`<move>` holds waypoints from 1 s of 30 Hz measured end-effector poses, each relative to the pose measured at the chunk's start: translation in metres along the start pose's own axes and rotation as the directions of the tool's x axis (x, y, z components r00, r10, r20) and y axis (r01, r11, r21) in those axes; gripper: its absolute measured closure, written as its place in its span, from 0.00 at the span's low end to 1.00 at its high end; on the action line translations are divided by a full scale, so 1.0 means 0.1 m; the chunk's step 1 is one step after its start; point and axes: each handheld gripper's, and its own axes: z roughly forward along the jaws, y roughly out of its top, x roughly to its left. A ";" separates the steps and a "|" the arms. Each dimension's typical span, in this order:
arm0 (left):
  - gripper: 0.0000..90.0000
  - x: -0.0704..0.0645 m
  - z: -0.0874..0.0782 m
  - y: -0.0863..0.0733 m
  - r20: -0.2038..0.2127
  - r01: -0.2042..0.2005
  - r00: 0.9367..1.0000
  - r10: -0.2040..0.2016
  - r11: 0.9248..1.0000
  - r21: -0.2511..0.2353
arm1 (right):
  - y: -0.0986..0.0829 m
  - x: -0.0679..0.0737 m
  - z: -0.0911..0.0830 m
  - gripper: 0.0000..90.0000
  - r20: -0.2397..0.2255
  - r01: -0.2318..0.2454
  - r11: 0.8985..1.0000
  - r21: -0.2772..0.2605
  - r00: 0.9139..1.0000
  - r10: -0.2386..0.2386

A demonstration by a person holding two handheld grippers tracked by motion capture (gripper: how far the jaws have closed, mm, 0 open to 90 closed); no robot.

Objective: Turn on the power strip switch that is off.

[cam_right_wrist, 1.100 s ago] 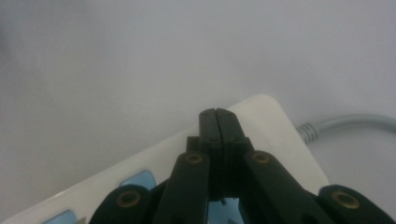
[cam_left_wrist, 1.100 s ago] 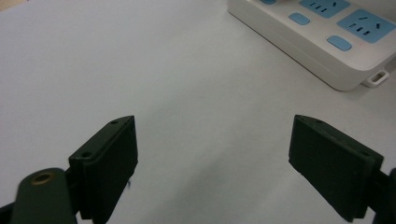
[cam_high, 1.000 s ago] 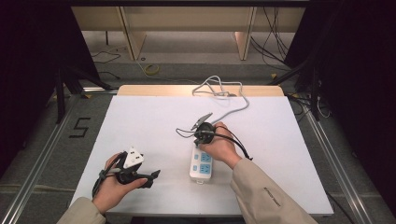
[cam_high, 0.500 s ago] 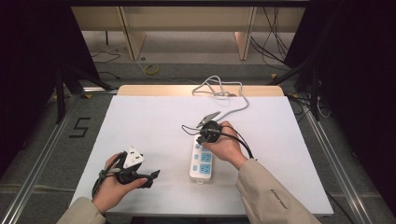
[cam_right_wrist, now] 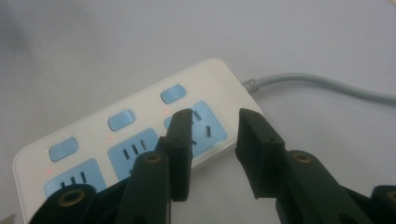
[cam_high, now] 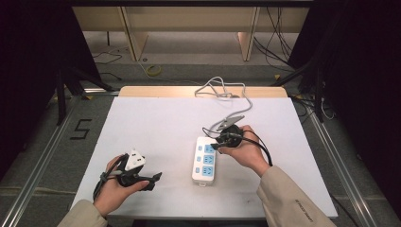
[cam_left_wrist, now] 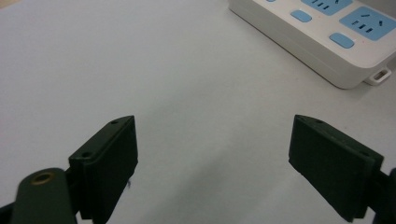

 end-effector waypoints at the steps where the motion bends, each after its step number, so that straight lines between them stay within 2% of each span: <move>1: 0.17 0.00 0.00 0.00 -0.001 0.000 1.000 0.000 1.000 -0.001 | -0.02 -0.01 -0.02 0.69 0.000 -0.002 1.000 -0.009 1.000 0.002; 12: 0.17 0.00 0.00 0.00 -0.001 0.005 1.000 -0.005 1.000 -0.002 | -0.26 -0.10 -0.25 0.60 0.016 -0.065 0.996 -0.067 0.998 0.067; 18: 0.17 0.00 0.00 -0.01 -0.004 0.008 1.000 -0.008 1.000 -0.002 | -0.42 -0.14 -0.38 0.58 0.018 -0.084 0.992 -0.092 0.996 0.086; 20: 0.17 0.00 0.00 -0.01 -0.004 0.009 1.000 -0.009 1.000 -0.002 | -0.48 -0.16 -0.42 0.57 0.018 -0.105 0.988 -0.111 0.994 0.108; 30: 0.17 0.00 -0.01 -0.01 -0.004 0.010 1.000 -0.010 1.000 -0.002 | -0.74 -0.19 -0.58 0.46 0.035 -0.141 0.975 -0.174 0.988 0.149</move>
